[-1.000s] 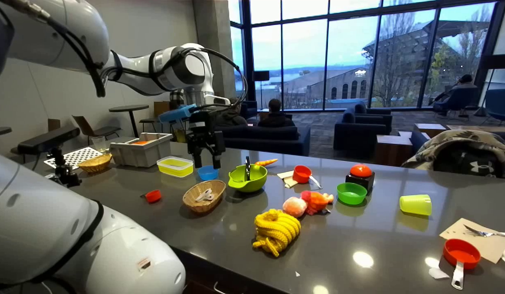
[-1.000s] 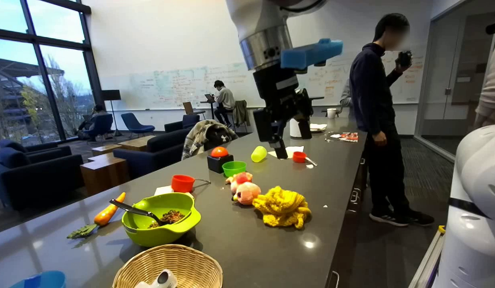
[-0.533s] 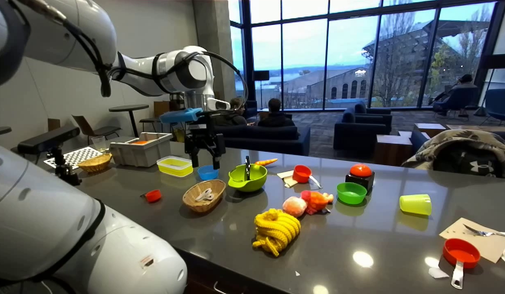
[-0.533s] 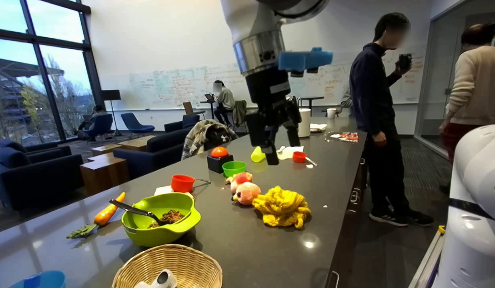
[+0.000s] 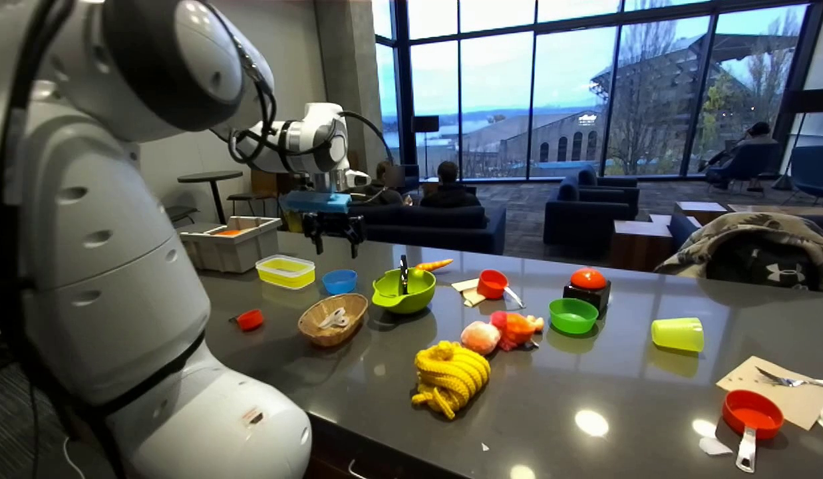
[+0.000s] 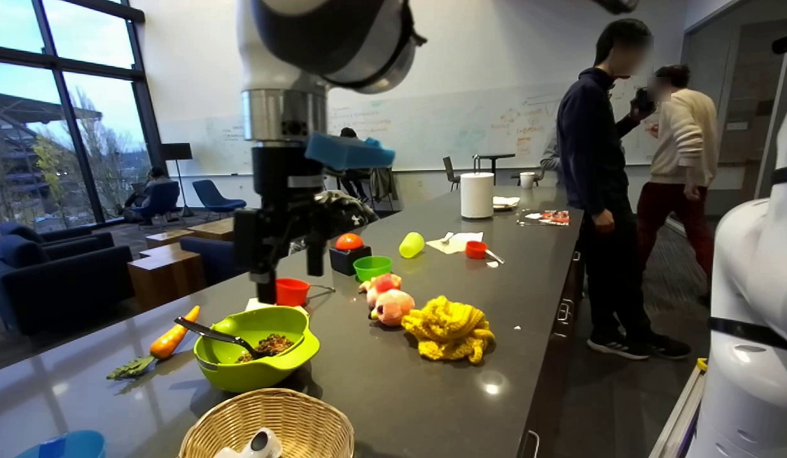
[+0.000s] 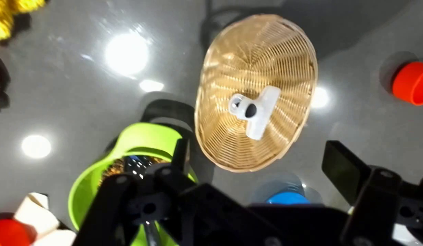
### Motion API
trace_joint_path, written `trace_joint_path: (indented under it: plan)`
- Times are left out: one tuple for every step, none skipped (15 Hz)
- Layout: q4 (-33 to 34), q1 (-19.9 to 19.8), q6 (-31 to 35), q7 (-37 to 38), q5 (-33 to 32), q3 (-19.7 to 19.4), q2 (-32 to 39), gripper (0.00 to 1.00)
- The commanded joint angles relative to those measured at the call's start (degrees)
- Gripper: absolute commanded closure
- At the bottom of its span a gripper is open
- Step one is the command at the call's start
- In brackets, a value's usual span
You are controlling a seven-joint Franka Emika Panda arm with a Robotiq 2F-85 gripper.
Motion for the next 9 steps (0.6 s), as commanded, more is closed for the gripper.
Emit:
trace_joint_path:
  plan:
    - [13.92,2.53,2.27,-3.93,-0.27,0.85,14.93,0.00]
    - [17.47,3.13,3.01,-4.15,-1.83,1.04,18.50,0.00]
    - [20.93,3.80,3.29,-4.15,-3.42,0.95,21.76,0.00]
    - [24.29,4.35,3.00,-4.74,-4.31,0.64,24.78,0.00]
    - [27.70,4.78,1.09,-5.35,-4.74,0.33,27.25,0.00]
    - [31.01,4.69,-2.42,-7.80,-4.18,0.36,29.40,0.00]
    - [23.82,4.84,2.26,-5.04,-3.55,0.11,24.78,0.00]
    - [26.59,4.92,0.75,-6.21,-3.47,0.00,27.02,0.00]
    - [28.59,4.96,-0.22,-6.88,-3.43,-0.11,28.60,0.00]
